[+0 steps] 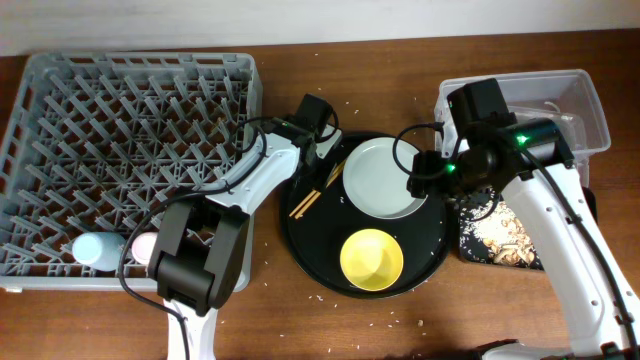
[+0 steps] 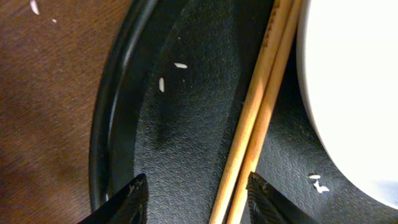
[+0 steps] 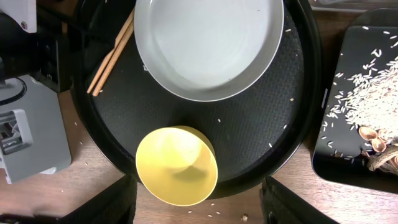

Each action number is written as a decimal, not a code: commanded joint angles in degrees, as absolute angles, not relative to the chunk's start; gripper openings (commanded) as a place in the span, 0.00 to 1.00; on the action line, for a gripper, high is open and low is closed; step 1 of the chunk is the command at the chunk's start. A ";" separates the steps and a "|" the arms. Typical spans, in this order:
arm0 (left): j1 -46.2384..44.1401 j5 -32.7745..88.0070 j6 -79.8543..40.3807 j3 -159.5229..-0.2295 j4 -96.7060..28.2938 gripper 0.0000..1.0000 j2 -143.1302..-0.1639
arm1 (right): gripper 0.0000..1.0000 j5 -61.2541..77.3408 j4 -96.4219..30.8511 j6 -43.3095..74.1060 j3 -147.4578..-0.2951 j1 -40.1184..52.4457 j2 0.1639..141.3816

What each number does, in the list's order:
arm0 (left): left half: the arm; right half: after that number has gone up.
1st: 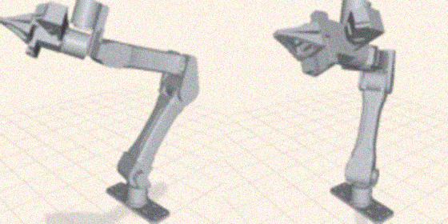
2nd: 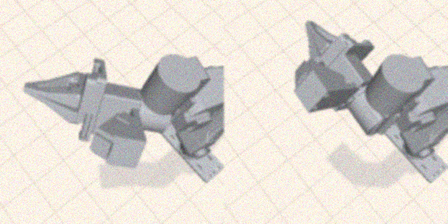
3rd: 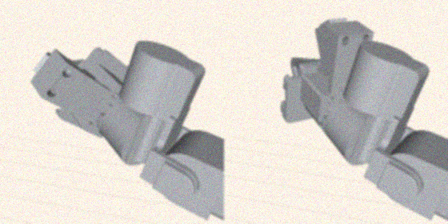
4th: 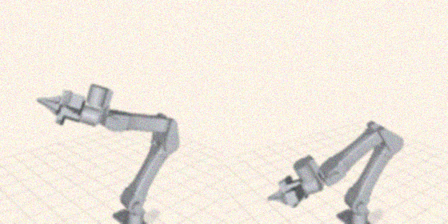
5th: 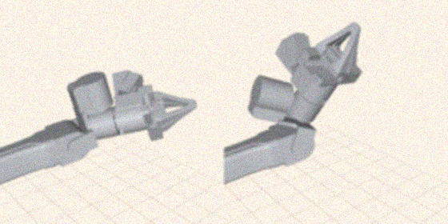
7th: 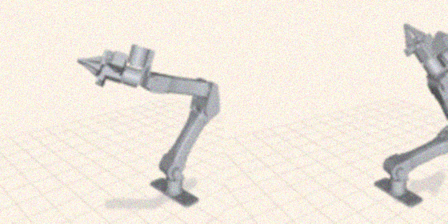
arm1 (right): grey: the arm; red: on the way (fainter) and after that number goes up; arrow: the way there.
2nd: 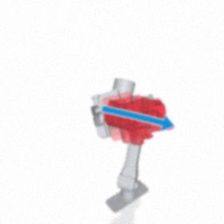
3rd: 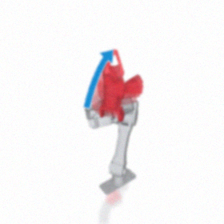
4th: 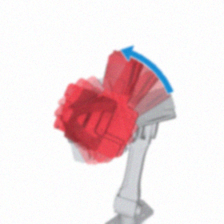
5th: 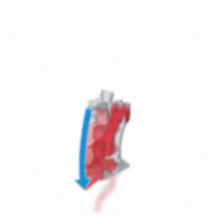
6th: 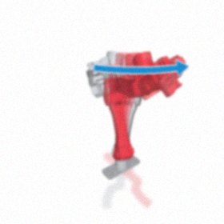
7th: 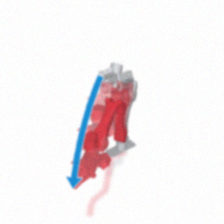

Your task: Sort waste into correct bins and load items into the dishwasher rack

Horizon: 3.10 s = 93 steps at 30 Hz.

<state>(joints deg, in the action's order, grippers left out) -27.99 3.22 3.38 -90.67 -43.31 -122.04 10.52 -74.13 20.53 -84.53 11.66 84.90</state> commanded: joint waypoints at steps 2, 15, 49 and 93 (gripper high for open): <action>-28.08 4.95 3.97 -91.44 -43.09 0.44 -124.90 | 0.65 9.80 -74.15 20.14 -85.34 11.55 84.68; -27.90 10.98 4.45 -94.65 -48.71 0.40 -125.29 | 0.66 9.78 -74.13 20.12 -85.34 11.55 84.68; -27.03 7.16 1.67 -111.87 -63.88 0.00 -130.47 | 0.67 9.78 -74.13 20.12 -85.34 11.55 84.68; -27.77 1.69 -10.11 -111.42 -82.13 0.60 -114.04 | 0.73 9.39 -73.12 20.08 -85.30 11.55 84.68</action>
<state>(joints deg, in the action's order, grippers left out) -26.55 1.78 -9.56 -120.73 -88.51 -112.77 10.33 -73.21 20.53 -84.55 11.66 84.90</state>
